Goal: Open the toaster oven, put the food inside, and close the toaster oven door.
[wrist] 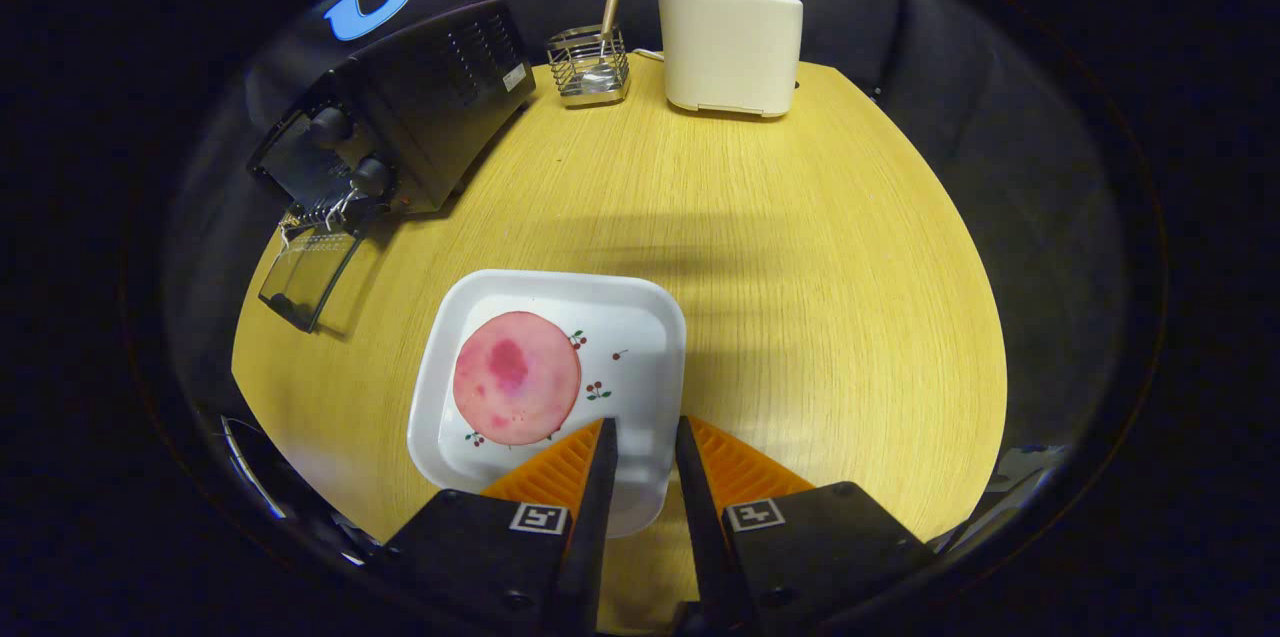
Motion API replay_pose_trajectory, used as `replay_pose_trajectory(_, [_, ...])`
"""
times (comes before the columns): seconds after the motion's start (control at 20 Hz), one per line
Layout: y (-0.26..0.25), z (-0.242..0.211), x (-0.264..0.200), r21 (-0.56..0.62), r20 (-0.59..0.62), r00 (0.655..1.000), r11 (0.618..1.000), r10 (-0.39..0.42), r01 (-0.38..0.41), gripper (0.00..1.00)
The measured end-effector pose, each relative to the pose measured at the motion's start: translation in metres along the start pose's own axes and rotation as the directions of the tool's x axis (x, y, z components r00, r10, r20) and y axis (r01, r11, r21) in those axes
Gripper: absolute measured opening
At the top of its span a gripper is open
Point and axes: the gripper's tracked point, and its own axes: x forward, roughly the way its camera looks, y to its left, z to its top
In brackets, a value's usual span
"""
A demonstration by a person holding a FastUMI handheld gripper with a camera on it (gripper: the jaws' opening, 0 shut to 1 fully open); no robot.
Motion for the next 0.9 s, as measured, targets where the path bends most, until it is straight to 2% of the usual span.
replay_pose_trajectory(0.05, [-0.001,0.001,0.000,0.029,-0.016,1.000,1.000,0.005,-0.005,0.30])
replay_pose_trajectory(0.15, [-0.003,0.002,-0.001,0.083,-0.031,0.999,0.996,0.013,-0.010,0.14])
replay_pose_trajectory(0.2, [-0.003,0.002,0.001,0.107,-0.030,0.999,0.994,0.024,-0.021,0.10])
replay_pose_trajectory(0.3, [-0.001,0.002,0.002,0.132,-0.034,0.999,0.991,0.041,-0.036,0.06])
replay_pose_trajectory(0.65, [0.015,-0.003,-0.014,0.256,-0.032,0.995,0.963,0.094,-0.083,0.06])
replay_pose_trajectory(0.75, [0.034,0.002,-0.027,0.317,-0.001,0.989,0.938,0.151,-0.143,0.06])
replay_pose_trajectory(0.9, [0.053,-0.005,-0.041,0.415,0.010,0.982,0.893,0.187,-0.174,0.06])
